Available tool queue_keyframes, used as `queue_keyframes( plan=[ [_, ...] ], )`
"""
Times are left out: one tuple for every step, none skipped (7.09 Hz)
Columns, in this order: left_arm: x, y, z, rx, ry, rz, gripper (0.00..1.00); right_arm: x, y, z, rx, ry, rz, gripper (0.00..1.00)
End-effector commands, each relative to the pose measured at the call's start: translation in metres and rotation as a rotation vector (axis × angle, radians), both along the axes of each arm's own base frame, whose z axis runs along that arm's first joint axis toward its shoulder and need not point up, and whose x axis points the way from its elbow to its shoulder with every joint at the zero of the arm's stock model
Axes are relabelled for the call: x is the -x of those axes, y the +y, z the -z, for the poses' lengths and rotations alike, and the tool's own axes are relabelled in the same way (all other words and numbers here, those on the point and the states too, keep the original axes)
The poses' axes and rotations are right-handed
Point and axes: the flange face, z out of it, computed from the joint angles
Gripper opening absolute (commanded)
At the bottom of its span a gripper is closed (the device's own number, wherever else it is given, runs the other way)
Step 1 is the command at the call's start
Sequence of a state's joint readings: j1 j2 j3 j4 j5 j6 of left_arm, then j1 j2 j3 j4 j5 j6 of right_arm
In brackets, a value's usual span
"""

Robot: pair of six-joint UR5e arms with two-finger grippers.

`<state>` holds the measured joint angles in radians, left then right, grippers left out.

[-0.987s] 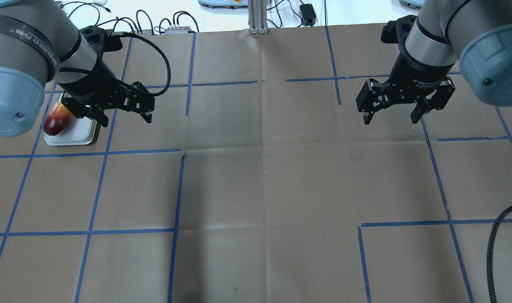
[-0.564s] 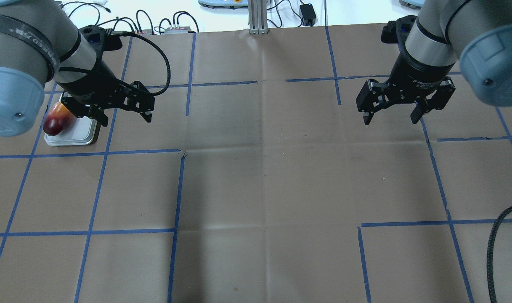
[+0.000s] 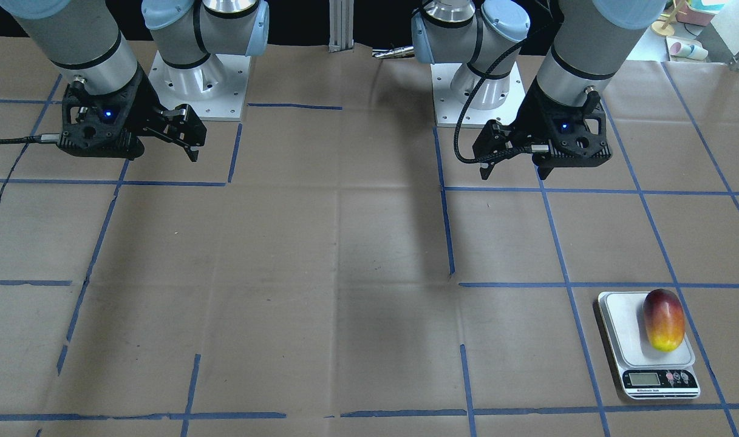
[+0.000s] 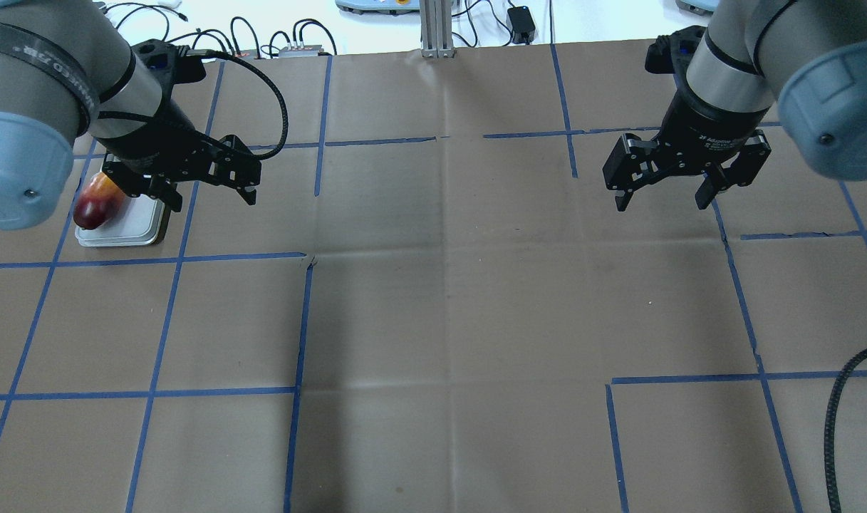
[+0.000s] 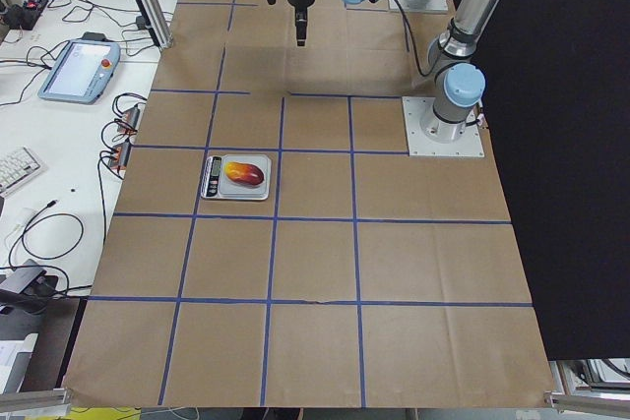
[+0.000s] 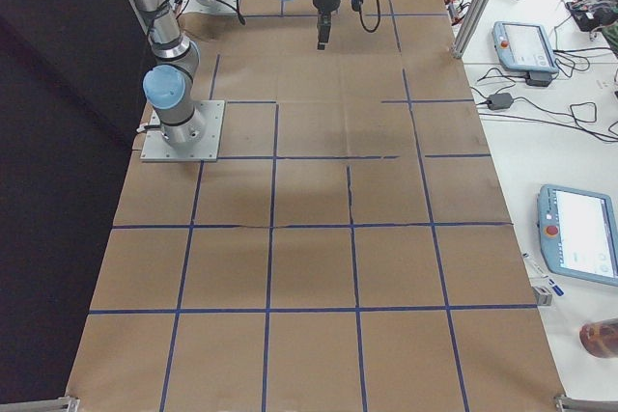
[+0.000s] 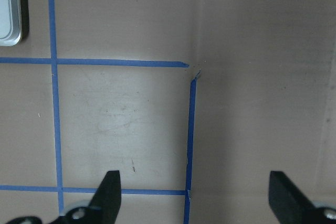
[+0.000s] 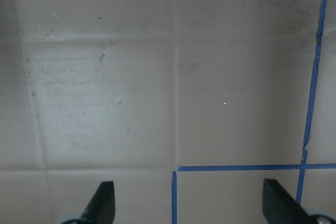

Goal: Weigh mango

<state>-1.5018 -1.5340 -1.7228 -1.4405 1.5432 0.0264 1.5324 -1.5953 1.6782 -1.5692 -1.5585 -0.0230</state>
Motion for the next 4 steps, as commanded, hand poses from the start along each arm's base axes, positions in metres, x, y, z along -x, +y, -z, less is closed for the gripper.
queue_keyframes(
  plan=[
    [0.0,0.0006,0.0022,-0.004,0.0,-0.002,1.0,0.0,0.0,0.0,0.0,0.0,0.0,1.0],
    [0.0,0.0006,0.0022,-0.004,0.0,-0.003,1.0,0.0,0.0,0.0,0.0,0.0,0.0,1.0],
    [0.0,0.0006,0.0022,-0.005,0.0,-0.008,1.0,0.0,0.0,0.0,0.0,0.0,0.0,1.0],
    [0.0,0.0002,0.0029,-0.006,0.001,-0.008,1.0,0.0,0.0,0.0,0.0,0.0,0.0,1.0]
  ],
)
